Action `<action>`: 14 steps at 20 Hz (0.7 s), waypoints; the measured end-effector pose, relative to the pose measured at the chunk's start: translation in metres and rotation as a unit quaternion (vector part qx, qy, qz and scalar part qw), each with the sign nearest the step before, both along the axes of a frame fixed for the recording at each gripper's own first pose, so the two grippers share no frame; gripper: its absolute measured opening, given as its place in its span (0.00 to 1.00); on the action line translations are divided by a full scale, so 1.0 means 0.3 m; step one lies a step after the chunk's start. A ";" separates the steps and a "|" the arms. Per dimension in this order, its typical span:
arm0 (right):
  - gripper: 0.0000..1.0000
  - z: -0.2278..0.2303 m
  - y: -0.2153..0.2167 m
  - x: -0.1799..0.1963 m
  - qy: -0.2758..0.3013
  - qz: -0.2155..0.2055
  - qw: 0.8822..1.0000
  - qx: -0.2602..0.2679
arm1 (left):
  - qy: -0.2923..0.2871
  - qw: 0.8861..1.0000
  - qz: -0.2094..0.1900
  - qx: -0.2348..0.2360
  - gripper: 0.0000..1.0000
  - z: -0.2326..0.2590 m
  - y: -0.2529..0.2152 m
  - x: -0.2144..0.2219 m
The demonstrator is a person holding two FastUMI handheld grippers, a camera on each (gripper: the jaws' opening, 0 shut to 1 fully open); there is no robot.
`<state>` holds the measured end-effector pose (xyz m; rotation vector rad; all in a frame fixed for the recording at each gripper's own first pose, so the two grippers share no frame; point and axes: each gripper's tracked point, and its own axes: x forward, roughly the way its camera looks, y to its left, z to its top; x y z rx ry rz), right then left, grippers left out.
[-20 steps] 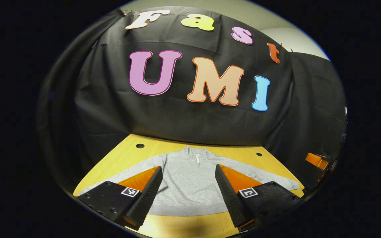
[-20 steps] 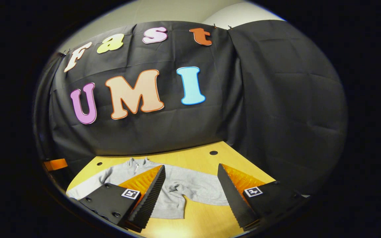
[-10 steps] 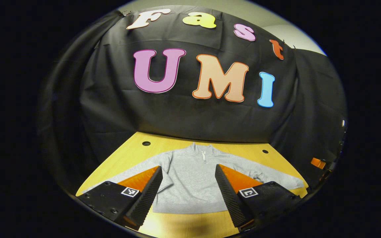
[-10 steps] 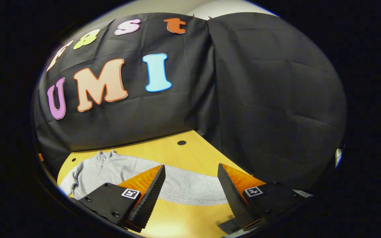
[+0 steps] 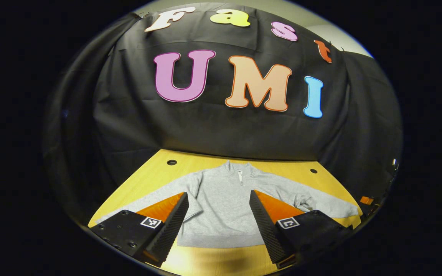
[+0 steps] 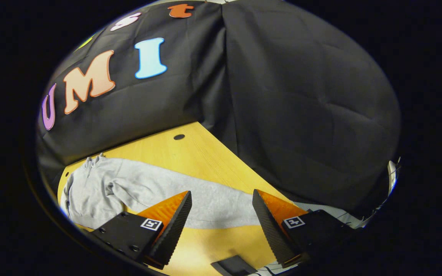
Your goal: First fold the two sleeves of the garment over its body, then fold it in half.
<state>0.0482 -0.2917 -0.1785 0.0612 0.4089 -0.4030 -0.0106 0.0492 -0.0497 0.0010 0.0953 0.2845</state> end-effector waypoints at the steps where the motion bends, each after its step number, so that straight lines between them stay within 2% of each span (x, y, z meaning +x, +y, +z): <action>1: 0.99 -0.038 -0.032 -0.007 0.011 -0.007 1.000 0.009 | 0.002 1.000 0.003 -0.002 0.93 -0.008 0.002 0.000; 6: 0.96 -0.184 -0.119 -0.023 0.062 -0.018 0.998 0.019 | 0.012 1.000 0.020 -0.004 0.93 -0.028 0.018 -0.013; 7: 0.99 -0.207 -0.114 -0.012 0.066 -0.016 0.997 0.025 | 0.014 1.000 0.025 -0.004 0.93 -0.033 0.025 -0.021; 10: 0.96 -0.249 -0.110 -0.007 0.082 -0.009 0.996 0.019 | 0.020 0.999 0.039 -0.003 0.93 -0.044 0.042 -0.034; 11: 0.99 -0.262 -0.114 -0.010 0.090 -0.006 0.996 0.015 | 0.021 0.999 0.042 -0.003 0.93 -0.048 0.042 -0.044; 14: 0.98 -0.286 -0.111 -0.013 0.107 0.004 0.994 0.012 | 0.023 0.999 0.047 -0.004 0.93 -0.046 0.036 -0.048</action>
